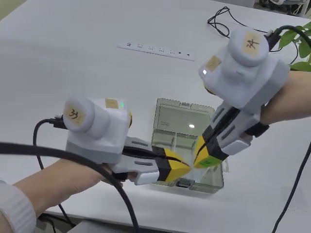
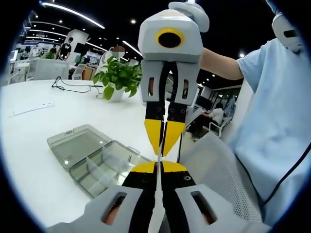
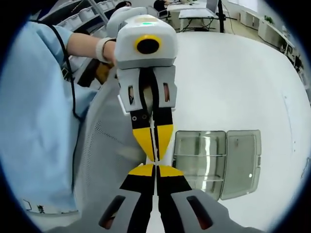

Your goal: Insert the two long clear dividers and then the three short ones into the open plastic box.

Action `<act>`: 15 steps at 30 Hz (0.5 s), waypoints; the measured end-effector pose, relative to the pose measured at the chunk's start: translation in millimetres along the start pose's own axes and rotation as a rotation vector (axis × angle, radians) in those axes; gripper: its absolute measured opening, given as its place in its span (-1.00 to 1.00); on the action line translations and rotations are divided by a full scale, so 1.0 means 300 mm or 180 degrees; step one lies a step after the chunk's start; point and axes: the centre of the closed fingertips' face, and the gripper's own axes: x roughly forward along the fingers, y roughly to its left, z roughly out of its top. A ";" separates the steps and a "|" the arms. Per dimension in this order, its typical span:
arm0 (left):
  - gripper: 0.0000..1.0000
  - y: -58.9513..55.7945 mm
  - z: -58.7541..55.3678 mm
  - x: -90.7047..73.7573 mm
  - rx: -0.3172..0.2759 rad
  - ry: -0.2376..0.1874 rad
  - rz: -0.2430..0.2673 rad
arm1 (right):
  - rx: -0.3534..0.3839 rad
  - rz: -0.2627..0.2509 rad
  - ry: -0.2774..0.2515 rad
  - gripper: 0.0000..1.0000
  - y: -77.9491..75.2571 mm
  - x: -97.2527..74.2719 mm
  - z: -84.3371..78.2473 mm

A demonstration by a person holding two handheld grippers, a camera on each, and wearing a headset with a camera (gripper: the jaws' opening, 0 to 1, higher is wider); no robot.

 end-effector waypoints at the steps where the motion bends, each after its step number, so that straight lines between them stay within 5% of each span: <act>1: -1.00 0.005 -0.002 0.000 -0.0016 0.0014 0.0024 | -0.0014 -0.0019 0.0023 -0.96 -0.005 0.001 0.000; 8: -0.97 0.024 -0.002 -0.002 0.0021 0.0012 0.0107 | -0.0039 -0.0057 0.0052 -0.96 -0.012 0.006 0.000; 15: -0.54 0.070 0.000 -0.011 0.0042 0.0010 0.0318 | -0.0021 -0.0081 0.0080 -0.96 -0.022 0.018 -0.016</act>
